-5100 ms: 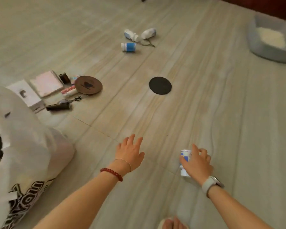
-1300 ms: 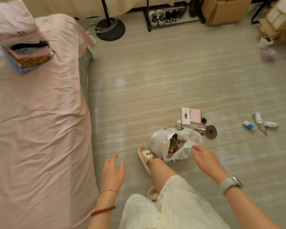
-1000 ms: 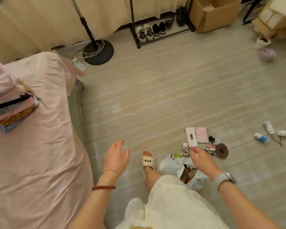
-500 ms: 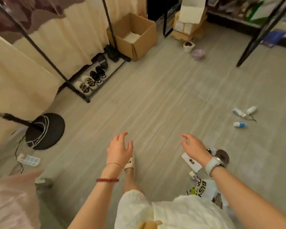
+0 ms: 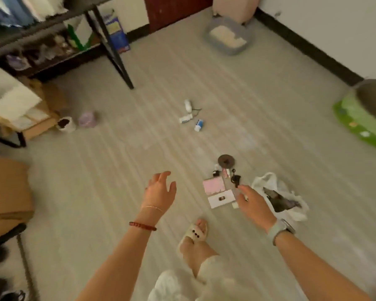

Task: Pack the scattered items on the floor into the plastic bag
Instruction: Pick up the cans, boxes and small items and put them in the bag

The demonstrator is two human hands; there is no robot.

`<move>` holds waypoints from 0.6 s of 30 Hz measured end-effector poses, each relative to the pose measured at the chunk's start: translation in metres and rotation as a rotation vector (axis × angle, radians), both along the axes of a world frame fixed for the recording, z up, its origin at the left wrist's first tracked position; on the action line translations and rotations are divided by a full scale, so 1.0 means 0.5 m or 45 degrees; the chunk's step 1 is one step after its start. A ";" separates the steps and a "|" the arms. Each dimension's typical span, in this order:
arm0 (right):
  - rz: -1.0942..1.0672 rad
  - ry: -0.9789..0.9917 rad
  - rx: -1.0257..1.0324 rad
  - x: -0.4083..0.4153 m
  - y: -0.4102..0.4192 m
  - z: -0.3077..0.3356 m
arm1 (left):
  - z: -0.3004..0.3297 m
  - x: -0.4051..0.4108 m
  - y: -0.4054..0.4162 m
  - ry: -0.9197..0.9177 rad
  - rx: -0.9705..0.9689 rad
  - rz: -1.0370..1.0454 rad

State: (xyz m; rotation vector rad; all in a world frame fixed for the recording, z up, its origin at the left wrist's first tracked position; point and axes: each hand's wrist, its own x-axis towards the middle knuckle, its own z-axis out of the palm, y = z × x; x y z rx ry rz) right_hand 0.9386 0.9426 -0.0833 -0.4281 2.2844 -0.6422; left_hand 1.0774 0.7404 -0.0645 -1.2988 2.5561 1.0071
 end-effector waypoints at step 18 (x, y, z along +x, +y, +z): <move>-1.124 -0.421 0.183 -0.153 -0.012 -0.627 | -0.668 -0.528 -0.055 -0.402 0.313 -1.070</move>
